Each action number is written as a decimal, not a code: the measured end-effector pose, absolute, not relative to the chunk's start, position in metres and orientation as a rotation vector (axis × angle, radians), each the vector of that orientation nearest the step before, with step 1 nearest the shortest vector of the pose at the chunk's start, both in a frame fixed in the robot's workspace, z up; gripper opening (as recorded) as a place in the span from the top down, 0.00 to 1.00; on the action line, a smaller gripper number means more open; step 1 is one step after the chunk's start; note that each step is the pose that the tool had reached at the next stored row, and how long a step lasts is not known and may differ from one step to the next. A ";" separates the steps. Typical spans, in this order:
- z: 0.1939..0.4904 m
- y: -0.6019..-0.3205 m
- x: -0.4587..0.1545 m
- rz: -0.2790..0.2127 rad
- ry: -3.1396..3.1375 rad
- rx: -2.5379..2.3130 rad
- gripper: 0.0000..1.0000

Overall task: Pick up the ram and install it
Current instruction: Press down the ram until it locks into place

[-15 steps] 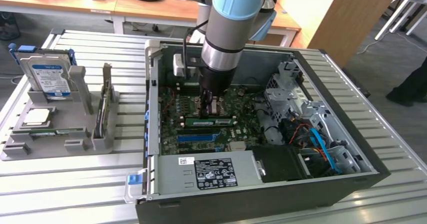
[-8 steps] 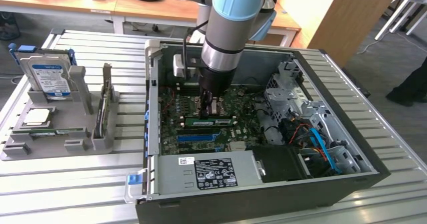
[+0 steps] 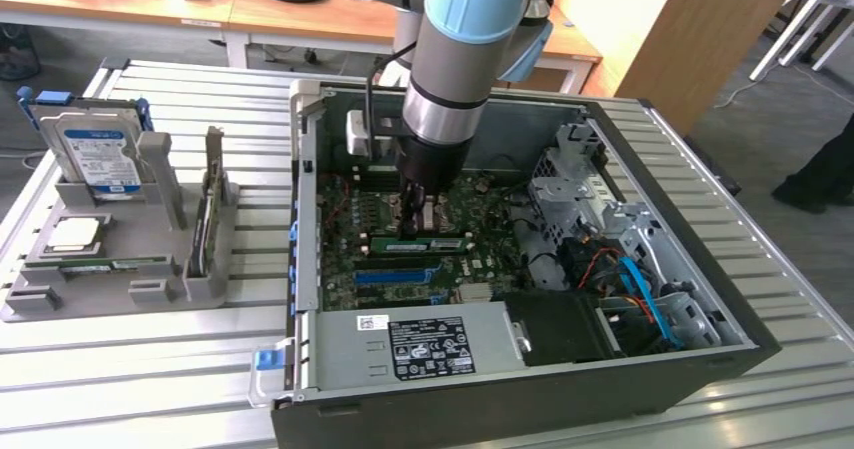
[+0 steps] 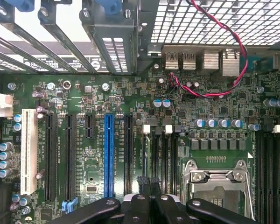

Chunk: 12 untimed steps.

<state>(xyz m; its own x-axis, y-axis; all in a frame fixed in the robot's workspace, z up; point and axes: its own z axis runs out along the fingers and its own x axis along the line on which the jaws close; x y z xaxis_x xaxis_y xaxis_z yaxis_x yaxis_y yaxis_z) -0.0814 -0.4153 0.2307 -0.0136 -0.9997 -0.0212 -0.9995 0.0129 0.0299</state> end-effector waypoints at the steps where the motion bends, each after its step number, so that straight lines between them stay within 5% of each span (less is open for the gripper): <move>1: 0.231 -0.415 -0.081 -0.057 -2.232 2.202 0.89; 12: 0.228 -0.415 -0.081 -0.057 -2.232 2.202 0.89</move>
<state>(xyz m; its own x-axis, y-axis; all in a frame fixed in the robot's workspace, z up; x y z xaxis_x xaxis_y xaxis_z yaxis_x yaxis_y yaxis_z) -0.0814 -0.4153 0.2277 -0.0135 -0.9997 -0.0213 -0.9995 0.0129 0.0299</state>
